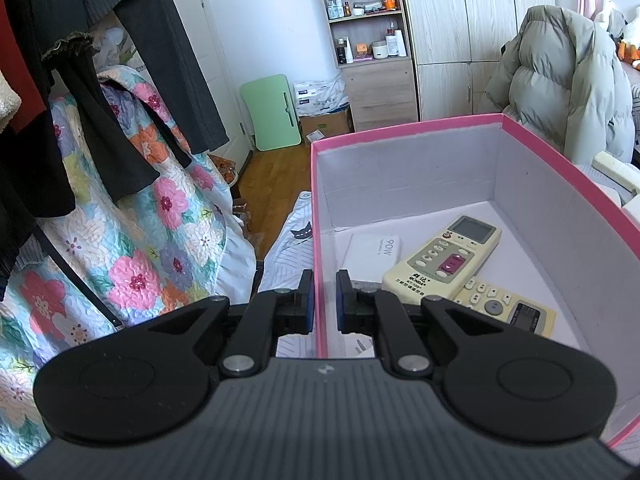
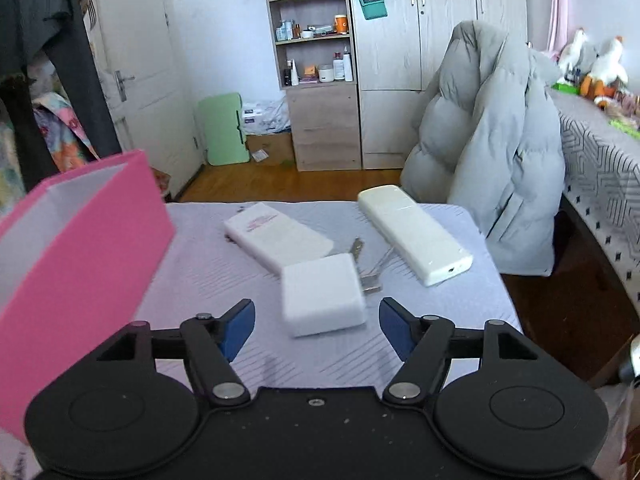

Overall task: Organize rigid objects
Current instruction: 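Move the right gripper to the white charger and grasp it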

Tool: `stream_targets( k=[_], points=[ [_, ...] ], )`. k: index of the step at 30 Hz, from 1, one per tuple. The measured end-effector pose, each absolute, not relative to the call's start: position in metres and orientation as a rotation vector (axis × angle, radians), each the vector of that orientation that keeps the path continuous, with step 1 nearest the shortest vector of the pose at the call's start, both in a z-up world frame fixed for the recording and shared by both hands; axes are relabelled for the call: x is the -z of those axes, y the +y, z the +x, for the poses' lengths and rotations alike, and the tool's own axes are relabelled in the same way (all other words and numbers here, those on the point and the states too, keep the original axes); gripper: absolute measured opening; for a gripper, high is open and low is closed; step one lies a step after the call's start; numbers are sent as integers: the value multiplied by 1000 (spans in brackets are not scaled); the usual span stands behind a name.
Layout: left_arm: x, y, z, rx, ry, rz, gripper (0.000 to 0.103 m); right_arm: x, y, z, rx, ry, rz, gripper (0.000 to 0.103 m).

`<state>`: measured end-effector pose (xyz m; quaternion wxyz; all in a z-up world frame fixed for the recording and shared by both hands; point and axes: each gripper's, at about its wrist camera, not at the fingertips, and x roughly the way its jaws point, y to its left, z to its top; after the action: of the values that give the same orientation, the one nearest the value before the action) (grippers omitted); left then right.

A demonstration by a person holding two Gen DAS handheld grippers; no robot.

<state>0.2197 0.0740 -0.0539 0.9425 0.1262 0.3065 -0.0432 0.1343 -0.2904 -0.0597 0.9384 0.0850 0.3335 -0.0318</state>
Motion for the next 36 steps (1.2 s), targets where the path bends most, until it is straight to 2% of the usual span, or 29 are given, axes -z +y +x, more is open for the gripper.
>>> stream_targets(
  k=[9, 11, 16, 24, 36],
  points=[
    [54, 74, 220, 89, 625, 257, 8, 81, -288, 152, 27, 686, 77, 73],
    [54, 73, 220, 88, 625, 260, 8, 87, -283, 152, 26, 671, 56, 60],
    [55, 72, 220, 83, 623, 274, 8, 83, -275, 144, 40, 652, 77, 60],
    [55, 72, 219, 86, 623, 266, 9, 68, -261, 117, -45, 799, 179, 60],
    [55, 73, 218, 86, 624, 267, 9, 74, -245, 116, -55, 831, 61, 62]
  ],
)
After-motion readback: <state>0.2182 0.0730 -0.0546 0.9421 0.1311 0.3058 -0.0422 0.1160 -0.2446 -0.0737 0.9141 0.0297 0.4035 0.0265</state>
